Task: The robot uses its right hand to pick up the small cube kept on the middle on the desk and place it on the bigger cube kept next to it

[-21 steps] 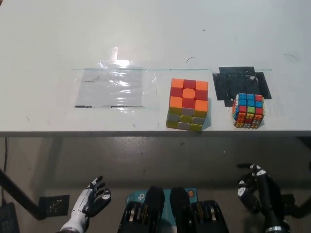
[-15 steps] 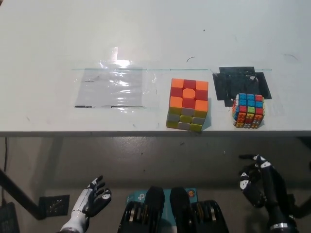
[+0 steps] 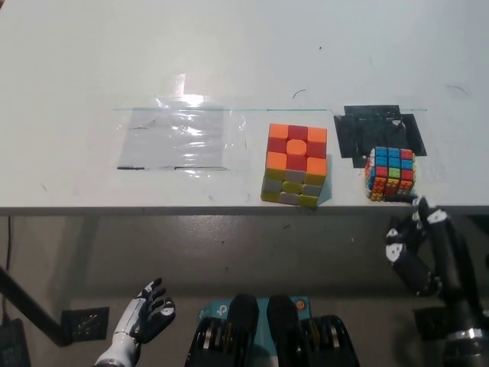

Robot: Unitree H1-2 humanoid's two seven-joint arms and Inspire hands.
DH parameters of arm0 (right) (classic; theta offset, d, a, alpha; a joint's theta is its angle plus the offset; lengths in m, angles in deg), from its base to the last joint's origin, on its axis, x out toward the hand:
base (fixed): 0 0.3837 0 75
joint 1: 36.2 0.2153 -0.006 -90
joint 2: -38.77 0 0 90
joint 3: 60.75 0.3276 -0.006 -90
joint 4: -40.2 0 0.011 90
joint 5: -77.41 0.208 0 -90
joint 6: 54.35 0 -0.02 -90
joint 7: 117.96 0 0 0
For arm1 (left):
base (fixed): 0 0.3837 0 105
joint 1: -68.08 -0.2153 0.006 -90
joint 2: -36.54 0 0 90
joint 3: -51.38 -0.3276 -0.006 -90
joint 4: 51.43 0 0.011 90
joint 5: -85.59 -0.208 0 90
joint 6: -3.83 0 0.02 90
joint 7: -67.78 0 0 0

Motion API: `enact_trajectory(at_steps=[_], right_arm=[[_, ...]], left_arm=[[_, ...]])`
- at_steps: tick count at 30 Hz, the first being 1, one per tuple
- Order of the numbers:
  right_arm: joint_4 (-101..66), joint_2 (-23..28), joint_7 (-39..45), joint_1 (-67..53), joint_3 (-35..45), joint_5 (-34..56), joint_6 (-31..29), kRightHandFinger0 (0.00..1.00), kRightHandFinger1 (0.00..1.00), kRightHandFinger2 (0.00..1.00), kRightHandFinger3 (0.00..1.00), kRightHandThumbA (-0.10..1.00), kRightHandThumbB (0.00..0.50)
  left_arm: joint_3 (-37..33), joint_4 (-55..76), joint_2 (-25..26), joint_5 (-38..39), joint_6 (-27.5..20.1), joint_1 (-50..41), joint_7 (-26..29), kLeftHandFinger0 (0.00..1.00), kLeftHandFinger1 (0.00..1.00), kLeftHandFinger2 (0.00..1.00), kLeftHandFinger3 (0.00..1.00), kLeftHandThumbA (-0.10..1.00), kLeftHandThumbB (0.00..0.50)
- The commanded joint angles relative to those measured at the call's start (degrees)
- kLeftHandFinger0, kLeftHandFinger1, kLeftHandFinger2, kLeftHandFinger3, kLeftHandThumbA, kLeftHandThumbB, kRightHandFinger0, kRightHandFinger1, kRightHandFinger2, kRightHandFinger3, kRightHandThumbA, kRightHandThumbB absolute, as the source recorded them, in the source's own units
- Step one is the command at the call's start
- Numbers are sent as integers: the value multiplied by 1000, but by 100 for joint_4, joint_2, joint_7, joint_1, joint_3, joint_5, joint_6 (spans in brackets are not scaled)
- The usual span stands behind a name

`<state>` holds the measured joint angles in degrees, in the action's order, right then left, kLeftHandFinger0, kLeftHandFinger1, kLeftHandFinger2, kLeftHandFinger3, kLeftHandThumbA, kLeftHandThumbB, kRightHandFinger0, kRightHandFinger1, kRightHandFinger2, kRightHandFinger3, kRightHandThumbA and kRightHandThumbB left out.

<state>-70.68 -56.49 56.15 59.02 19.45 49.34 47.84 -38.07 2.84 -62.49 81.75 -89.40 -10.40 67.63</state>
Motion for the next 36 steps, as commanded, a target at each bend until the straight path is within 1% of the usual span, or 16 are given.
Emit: enact_trajectory(at_steps=[1, 5, 6, 7, 8, 9, 10, 11, 12, 13, 19, 21, 24, 29, 32, 36], right_arm=[[-593, 190, 571, 331, 109, -2, 385, 237, 277, 392, 714, 248, 119], [-764, 509, 807, 754, 198, 37, 289, 227, 288, 440, 766, 268, 170], [-794, 596, 899, 851, 194, -57, 357, 284, 363, 476, 797, 320, 189], [-850, 662, 1006, 941, 182, -128, 481, 365, 483, 534, 846, 368, 205], [-872, 721, 1088, 1043, 153, -217, 548, 421, 546, 561, 900, 395, 229], [-899, 820, 1219, 1127, 112, -301, 634, 545, 674, 698, 979, 431, 240], [-872, 897, 1293, 1179, 72, -347, 626, 691, 884, 925, 1000, 506, 268], [-837, 1014, 1411, 1248, 11, -418, 608, 787, 996, 1000, 1000, 536, 284], [-840, 1018, 1419, 1251, 8, -420, 618, 795, 1000, 1000, 1000, 538, 285], [-705, 1242, 1603, 1382, -126, -549, 477, 1000, 1000, 1000, 1000, 645, 303], [-280, 1442, 1887, 1762, -363, -784, 572, 1000, 1000, 1000, 1000, 769, 443], [-166, 1452, 1907, 1828, -403, -821, 534, 1000, 1000, 1000, 1000, 787, 455], [82, 1450, 2070, 1996, -475, -794, 595, 1000, 1000, 1000, 1000, 794, 500], [599, 1424, 2106, 2202, -631, -870, 400, 1000, 1000, 1000, 1000, 814, 500], [1004, 1403, 2134, 2372, -666, -779, 326, 1000, 1000, 1000, 1000, 790, 500], [1348, 1426, 2200, 2593, -680, -752, 301, 1000, 1000, 1000, 1000, 764, 499]], left_arm=[[29, 33, 39, 39, -249, 74, 37, 1000, 1000, 1000, 1000, 283, 318], [8, -65, 57, -20, -348, 83, 74, 1000, 1000, 1000, 1000, 279, 302], [32, -53, 47, 28, -365, 73, 47, 1000, 1000, 1000, 1000, 272, 304], [38, -30, 35, 19, -358, 69, 74, 1000, 1000, 1000, 1000, 261, 308], [29, -37, 49, 11, -350, 64, 59, 1000, 1000, 1000, 1000, 279, 306], [5, -30, 60, -41, -314, 65, 86, 1000, 1000, 1000, 1000, 293, 309], [-7, -40, 66, -61, -339, 66, 93, 1000, 1000, 1000, 1000, 301, 306], [-24, -57, 66, -90, -383, 52, 106, 1000, 1000, 1000, 1000, 304, 306], [-23, -57, 65, -91, -385, 52, 106, 1000, 1000, 1000, 1000, 304, 306], [-51, -62, 86, -131, -372, 55, 98, 1000, 1000, 1000, 1000, 333, 309], [-7, -75, 74, -75, -402, 76, 91, 1000, 1000, 1000, 1000, 299, 300], [13, -145, 76, -35, -484, 110, 68, 1000, 1000, 1000, 1000, 286, 302], [44, -61, 73, 18, -381, 103, 26, 1000, 1000, 1000, 1000, 279, 304], [14, -18, 78, -44, -320, 103, 48, 1000, 1000, 1000, 1000, 297, 310], [49, 16, 63, 17, -298, 91, 23, 1000, 1000, 1000, 1000, 271, 308], [22, 73, 72, -37, -244, 70, 41, 1000, 1000, 1000, 1000, 294, 307]])
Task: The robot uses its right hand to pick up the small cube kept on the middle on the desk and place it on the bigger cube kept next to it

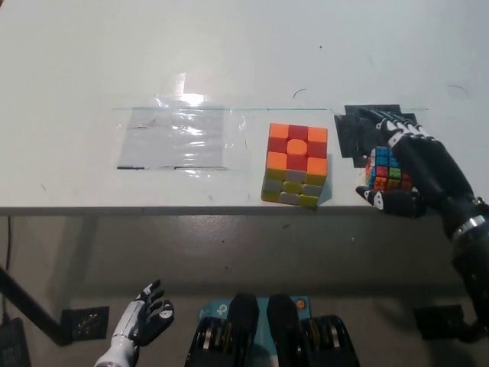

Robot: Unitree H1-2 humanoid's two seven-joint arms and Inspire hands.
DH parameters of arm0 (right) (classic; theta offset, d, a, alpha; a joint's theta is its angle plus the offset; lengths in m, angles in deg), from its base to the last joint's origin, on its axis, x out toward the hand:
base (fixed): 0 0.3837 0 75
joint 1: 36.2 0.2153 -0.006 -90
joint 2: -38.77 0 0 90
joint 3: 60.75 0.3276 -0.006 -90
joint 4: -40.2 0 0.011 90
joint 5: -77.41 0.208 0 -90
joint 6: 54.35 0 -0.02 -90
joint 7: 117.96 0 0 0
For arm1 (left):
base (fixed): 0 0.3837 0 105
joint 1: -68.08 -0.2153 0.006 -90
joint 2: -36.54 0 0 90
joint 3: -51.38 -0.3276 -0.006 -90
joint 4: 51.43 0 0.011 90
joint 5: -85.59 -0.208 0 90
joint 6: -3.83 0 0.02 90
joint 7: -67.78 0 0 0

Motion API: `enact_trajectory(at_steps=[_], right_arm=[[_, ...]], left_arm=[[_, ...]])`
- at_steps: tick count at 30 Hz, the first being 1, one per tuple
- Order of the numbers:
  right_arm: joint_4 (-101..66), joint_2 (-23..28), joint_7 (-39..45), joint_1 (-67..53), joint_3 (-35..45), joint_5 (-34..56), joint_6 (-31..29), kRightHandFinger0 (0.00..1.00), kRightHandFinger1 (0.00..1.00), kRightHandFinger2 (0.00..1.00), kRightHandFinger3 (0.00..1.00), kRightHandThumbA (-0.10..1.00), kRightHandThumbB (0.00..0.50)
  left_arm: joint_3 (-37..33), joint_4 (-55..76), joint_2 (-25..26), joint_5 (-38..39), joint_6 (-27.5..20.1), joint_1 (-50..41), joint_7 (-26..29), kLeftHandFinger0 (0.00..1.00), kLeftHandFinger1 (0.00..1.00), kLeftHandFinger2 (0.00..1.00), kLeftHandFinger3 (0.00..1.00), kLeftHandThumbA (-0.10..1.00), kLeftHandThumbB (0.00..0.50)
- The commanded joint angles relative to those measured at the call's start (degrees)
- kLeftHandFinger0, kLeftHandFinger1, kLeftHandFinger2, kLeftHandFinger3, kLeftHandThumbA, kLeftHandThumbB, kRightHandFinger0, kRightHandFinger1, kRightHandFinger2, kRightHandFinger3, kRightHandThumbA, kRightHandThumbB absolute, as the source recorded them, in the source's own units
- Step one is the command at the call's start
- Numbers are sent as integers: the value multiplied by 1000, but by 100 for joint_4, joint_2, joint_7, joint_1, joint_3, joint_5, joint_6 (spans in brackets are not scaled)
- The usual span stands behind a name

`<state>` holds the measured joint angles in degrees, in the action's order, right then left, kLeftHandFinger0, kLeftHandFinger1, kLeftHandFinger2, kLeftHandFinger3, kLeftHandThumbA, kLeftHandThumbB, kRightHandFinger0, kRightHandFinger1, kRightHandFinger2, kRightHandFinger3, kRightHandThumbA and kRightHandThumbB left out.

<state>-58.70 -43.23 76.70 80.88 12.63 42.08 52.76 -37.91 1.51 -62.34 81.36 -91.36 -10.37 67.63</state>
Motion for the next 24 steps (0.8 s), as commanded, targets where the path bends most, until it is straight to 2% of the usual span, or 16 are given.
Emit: enact_trajectory(at_steps=[1, 8, 10, 13, 17, 19, 20, 21, 24], right_arm=[[267, 109, 139, 473, 15, -2, -234, 1000, 1000, 1000, 1000, 763, 495], [1011, 194, 18, 808, 61, 106, -622, 1000, 1000, 1000, 1000, 785, 500], [1273, 255, 18, 864, 132, 266, -834, 1000, 1000, 1000, 1000, 687, 475], [1391, 257, -14, 893, 159, 294, -906, 1000, 1000, 1000, 1000, 624, 458], [1462, 268, 2, 745, 102, 231, -930, 1000, 1000, 1000, 1000, 708, 474], [1476, 254, 1, 700, 120, 266, -943, 1000, 1000, 1000, 1000, 680, 466], [1520, 262, 37, 658, 87, 226, -903, 1000, 1000, 1000, 1000, 695, 481], [1548, 246, 28, 623, 76, 214, -904, 1000, 1000, 1000, 1000, 695, 481], [1532, 191, 8, 507, 60, 169, -848, 1000, 1000, 1000, 1000, 688, 473]], left_arm=[[10, 210, 57, 13, -61, 64, 31, 1000, 1000, 1000, 1000, 289, 303], [63, 238, 32, 80, -36, 58, 35, 1000, 1000, 1000, 1000, 253, 303], [68, 282, 34, 72, 9, 53, 41, 1000, 1000, 1000, 1000, 260, 302], [56, 253, 53, 36, -10, 78, 64, 1000, 1000, 1000, 1000, 281, 302], [35, 260, 67, 17, -16, 76, 46, 1000, 1000, 1000, 1000, 317, 311], [31, 219, 73, 20, -33, 109, 37, 1000, 1000, 1000, 1000, 317, 313], [14, 164, 86, 1, -59, 150, 34, 1000, 1000, 1000, 1000, 322, 306], [67, 196, 53, 89, -57, 137, 19, 1000, 1000, 1000, 1000, 284, 302], [74, 252, 59, 81, 3, 174, 27, 1000, 1000, 1000, 1000, 264, 296]])
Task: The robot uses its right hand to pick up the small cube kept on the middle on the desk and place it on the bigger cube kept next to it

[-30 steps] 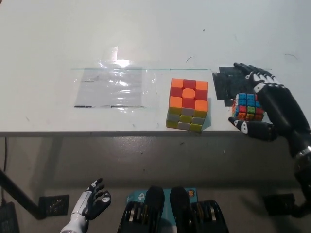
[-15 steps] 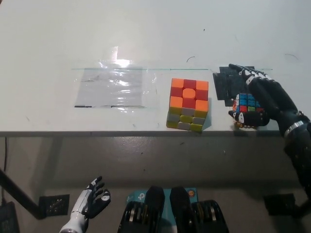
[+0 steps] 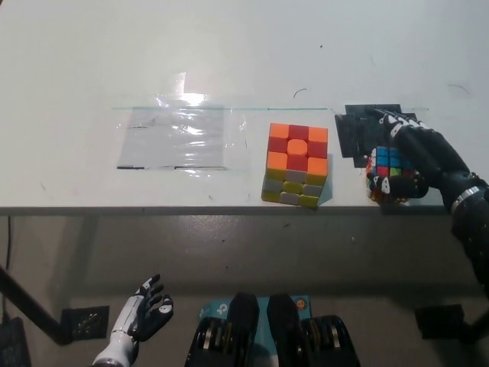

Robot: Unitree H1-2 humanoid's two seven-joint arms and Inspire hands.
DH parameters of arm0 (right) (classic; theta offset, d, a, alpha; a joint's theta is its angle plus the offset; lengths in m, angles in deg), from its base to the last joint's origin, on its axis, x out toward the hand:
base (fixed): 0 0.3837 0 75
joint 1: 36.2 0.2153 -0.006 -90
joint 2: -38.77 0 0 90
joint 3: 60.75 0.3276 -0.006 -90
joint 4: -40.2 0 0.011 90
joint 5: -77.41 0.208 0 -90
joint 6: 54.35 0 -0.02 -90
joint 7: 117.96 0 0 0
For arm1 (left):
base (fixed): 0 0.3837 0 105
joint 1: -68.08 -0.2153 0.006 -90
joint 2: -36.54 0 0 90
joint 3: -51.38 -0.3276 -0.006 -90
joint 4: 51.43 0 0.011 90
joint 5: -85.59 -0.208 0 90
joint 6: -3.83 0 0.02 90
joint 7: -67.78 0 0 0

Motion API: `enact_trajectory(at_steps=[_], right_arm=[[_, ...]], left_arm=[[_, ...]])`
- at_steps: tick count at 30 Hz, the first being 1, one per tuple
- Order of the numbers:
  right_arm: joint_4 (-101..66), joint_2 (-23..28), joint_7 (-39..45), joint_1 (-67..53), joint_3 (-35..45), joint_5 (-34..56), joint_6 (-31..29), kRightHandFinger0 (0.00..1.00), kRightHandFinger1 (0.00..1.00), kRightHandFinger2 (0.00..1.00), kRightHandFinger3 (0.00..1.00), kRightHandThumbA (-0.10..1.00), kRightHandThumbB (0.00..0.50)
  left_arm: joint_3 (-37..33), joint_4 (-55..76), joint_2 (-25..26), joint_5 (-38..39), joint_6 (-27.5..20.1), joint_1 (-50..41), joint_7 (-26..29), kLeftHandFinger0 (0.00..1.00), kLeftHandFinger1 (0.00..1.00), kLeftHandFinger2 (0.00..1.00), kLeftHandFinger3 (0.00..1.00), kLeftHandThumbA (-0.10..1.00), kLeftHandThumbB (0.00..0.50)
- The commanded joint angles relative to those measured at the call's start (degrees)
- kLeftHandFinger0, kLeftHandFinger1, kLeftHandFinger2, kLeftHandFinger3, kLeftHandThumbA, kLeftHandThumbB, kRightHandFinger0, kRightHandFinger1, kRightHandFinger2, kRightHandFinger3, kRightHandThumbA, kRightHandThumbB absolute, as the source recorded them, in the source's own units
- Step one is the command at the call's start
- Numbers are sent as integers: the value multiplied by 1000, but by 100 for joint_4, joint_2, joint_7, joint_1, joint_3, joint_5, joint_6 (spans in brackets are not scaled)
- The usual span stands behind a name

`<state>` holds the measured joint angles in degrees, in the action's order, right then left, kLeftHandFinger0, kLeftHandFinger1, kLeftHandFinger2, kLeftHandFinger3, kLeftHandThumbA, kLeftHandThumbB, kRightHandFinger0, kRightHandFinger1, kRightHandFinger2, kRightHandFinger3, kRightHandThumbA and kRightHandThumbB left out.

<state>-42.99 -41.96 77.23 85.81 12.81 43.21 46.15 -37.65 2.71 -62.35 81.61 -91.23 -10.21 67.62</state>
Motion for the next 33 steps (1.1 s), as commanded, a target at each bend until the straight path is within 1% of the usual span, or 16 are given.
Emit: enact_trajectory(at_steps=[1, 4, 7, 11, 16, 19, 24, 25, 26, 27, 28, 29, 30, 31, 32, 33], right_arm=[[-53, 42, -43, -16, 42, 49, -156, 1000, 1000, 1000, 1000, 690, 473], [-114, -5, -34, -134, 31, 22, -105, 1000, 1000, 1000, 1000, 723, 465], [-137, -164, -49, -322, 12, 88, -98, 1000, 1000, 1000, 1000, 709, 435], [76, -365, -270, -422, -70, -24, -232, 1000, 1000, 1000, 1000, 747, 445], [347, -471, -365, -456, -89, -45, -257, 1000, 1000, 1000, 1000, 700, 411], [611, -456, -484, -424, -110, -54, -436, 1000, 1000, 1000, 1000, 648, 370], [883, -156, -642, -214, -486, -656, -677, 1000, 1000, 1000, 1000, 671, 265], [960, -102, -747, -172, -531, -659, -890, 1000, 1000, 1000, 1000, 607, 245], [1045, -52, -864, -122, -583, -722, -1002, 1000, 1000, 1000, 1000, 586, 251], [1136, -27, -929, -68, -636, -828, -976, 774, 926, 1000, 1000, 585, 258], [1208, 16, -1020, -7, -736, -1032, -917, 453, 602, 909, 1000, 593, 268], [1220, 21, -1023, 0, -741, -1041, -890, 313, 462, 802, 1000, 573, 255], [1261, 26, -1027, 30, -754, -1049, -854, 219, 376, 737, 1000, 558, 255], [1640, 52, -1365, 153, -810, -1167, -1045, 174, 311, 656, 1000, 401, 200], [1797, 70, -1618, 188, -832, -1245, -1163, 95, 228, 569, 1000, 300, 163], [1974, 79, -1877, 228, -851, -1326, -1257, 1, 2, 280, 1000, 111, 112]], left_arm=[[38, 113, 76, 43, -48, 181, 26, 1000, 1000, 1000, 1000, 270, 299], [49, 170, 71, 62, 23, 197, 16, 1000, 1000, 1000, 1000, 252, 293], [-41, 146, 105, -110, 33, 237, 93, 1000, 1000, 1000, 1000, 296, 283], [-38, 95, 105, -93, -7, 293, 78, 1000, 1000, 1000, 1000, 298, 295], [-7, 119, 108, -23, -33, 325, 31, 1000, 1000, 1000, 1000, 298, 288], [42, 189, 75, 65, 28, 295, 3, 1000, 1000, 1000, 1000, 281, 293], [100, 202, 54, 184, 74, 295, -70, 1000, 1000, 1000, 1000, 263, 301], [100, 230, 52, 171, 100, 286, -56, 1000, 1000, 1000, 1000, 261, 299], [71, 229, 60, 112, 103, 306, -26, 1000, 1000, 1000, 1000, 268, 295], [79, 237, 53, 116, 118, 305, -13, 1000, 1000, 1000, 1000, 267, 298], [66, 223, 64, 103, 83, 305, -19, 1000, 1000, 1000, 1000, 272, 296], [61, 221, 69, 102, 68, 300, -27, 1000, 1000, 1000, 1000, 277, 299], [57, 201, 75, 103, 43, 306, -36, 1000, 1000, 1000, 1000, 278, 298], [3, 86, 109, -1, -55, 346, 13, 1000, 1000, 1000, 1000, 321, 315], [22, 95, 99, 45, -39, 352, -11, 1000, 1000, 1000, 1000, 311, 312], [24, 114, 95, 51, -4, 354, -12, 1000, 1000, 1000, 1000, 303, 308]])
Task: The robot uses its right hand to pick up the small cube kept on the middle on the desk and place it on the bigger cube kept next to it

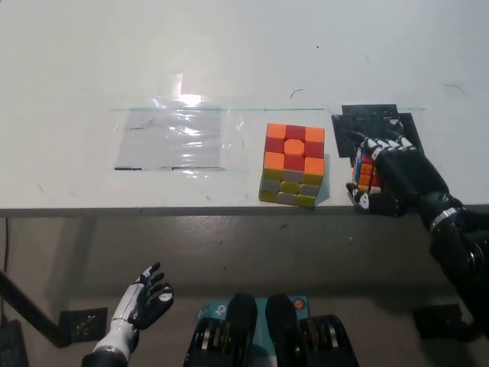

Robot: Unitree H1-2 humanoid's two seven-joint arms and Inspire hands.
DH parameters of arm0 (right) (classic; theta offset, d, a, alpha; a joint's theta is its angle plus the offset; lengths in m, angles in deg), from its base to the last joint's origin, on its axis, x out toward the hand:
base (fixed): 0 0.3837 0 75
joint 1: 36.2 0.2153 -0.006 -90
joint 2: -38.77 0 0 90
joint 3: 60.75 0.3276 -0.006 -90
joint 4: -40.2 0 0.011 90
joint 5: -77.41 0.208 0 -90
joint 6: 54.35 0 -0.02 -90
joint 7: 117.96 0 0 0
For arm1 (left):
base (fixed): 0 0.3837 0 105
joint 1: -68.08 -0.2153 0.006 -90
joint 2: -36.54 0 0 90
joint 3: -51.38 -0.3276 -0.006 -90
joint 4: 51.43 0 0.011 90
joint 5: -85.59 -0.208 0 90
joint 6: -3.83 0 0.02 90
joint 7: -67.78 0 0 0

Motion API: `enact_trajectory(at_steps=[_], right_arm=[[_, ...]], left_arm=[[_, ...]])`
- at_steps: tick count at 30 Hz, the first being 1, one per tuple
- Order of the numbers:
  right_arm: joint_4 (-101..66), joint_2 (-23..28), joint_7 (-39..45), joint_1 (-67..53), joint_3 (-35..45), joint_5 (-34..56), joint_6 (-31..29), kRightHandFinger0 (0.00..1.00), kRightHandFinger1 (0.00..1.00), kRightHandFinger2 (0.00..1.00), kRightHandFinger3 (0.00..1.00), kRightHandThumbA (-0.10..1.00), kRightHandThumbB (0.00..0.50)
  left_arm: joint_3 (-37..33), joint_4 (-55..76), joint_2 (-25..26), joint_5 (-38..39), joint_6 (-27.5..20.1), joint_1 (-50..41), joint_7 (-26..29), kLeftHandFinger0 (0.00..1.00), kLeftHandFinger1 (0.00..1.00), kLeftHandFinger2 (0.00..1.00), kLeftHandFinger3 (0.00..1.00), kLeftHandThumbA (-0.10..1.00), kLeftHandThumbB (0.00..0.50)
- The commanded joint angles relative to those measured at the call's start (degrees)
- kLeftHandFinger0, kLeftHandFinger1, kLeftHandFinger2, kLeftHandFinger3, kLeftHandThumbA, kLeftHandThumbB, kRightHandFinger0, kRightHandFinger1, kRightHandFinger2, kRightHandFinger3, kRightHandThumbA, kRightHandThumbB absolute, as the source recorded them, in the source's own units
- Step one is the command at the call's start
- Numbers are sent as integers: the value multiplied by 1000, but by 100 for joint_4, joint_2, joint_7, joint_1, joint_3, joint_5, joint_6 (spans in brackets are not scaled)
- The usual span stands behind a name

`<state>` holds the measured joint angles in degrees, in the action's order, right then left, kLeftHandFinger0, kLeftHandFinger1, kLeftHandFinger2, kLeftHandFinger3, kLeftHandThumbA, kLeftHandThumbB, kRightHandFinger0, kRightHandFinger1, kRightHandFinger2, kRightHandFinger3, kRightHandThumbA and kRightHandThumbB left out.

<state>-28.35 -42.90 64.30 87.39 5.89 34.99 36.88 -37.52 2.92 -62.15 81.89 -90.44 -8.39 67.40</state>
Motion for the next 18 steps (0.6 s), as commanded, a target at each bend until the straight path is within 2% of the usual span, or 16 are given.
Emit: enact_trajectory(at_steps=[1, 2, 3, 4, 6, 7, 8, 9, 10, 11, 12, 13, 14, 15, 18], right_arm=[[745, 194, -908, 129, -211, -584, -458, 0, 0, 125, 1000, -1, 32], [854, 210, -1033, 155, -216, -603, -488, 0, 0, 52, 1000, -80, 6], [964, 221, -1224, 173, -231, -647, -564, 0, 0, 1, 1000, -100, 0], [1149, 224, -1550, 201, -253, -721, -653, 0, 0, 0, 1000, -100, 0], [1507, 185, -1907, 274, -237, -659, -876, 0, 1, 33, 1000, -100, 0], [1659, 192, -2143, 315, -290, -729, -1014, 0, 26, 130, 1000, -100, 0], [1784, 199, -2165, 393, -340, -780, -1007, 0, 69, 199, 923, -100, 0], [1825, 175, -2143, 419, -344, -777, -939, 0, 60, 192, 730, -100, 47], [1870, 164, -2170, 438, -360, -770, -925, 0, 30, 149, 630, -100, 21], [1985, 138, -2285, 483, -393, -799, -940, 0, 0, 88, 296, -100, 1], [2141, 74, -2374, 554, -422, -821, -909, 0, 21, 119, 189, -100, 0], [2262, 44, -2489, 594, -428, -773, -1011, 0, 141, 318, 136, -100, 0], [2301, 39, -2528, 607, -439, -767, -1035, 0, 174, 380, 126, -100, 0], [2309, 16, -2456, 645, -456, -779, -940, 0, 255, 539, 190, -100, 0], [2511, -28, -2747, 714, -482, -747, -1136, 0, 268, 583, 199, -100, 0]], left_arm=[[-5, 79, 87, -12, -50, 195, 24, 1000, 1000, 1000, 1000, 313, 314], [-13, 32, 95, -23, -97, 224, 26, 1000, 1000, 1000, 1000, 314, 314], [-5, 39, 90, -6, -85, 222, 20, 1000, 1000, 1000, 1000, 314, 318], [-4, 43, 87, -11, -77, 224, 29, 1000, 1000, 1000, 1000, 314, 322], [-14, 31, 92, -27, -105, 228, 28, 1000, 1000, 1000, 1000, 313, 319], [-37, 10, 105, -70, -124, 234, 43, 1000, 1000, 1000, 1000, 326, 320], [-56, -9, 106, -114, -145, 256, 75, 1000, 1000, 1000, 1000, 342, 316], [-48, -27, 101, -103, -162, 263, 77, 1000, 1000, 1000, 1000, 335, 314], [-43, -36, 99, -96, -169, 266, 77, 1000, 1000, 1000, 1000, 331, 315], [-37, -27, 95, -83, -190, 257, 73, 1000, 1000, 1000, 1000, 322, 305], [32, 31, 55, 35, -125, 235, 36, 1000, 1000, 1000, 1000, 308, 319], [42, 57, 42, 35, -111, 226, 52, 1000, 1000, 1000, 1000, 288, 317], [44, 60, 40, 34, -111, 225, 53, 1000, 1000, 1000, 1000, 288, 316], [44, 57, 40, 35, -122, 233, 51, 1000, 1000, 1000, 1000, 291, 321], [-12, 7, 73, -51, -181, 254, 67, 1000, 1000, 1000, 1000, 324, 314]])
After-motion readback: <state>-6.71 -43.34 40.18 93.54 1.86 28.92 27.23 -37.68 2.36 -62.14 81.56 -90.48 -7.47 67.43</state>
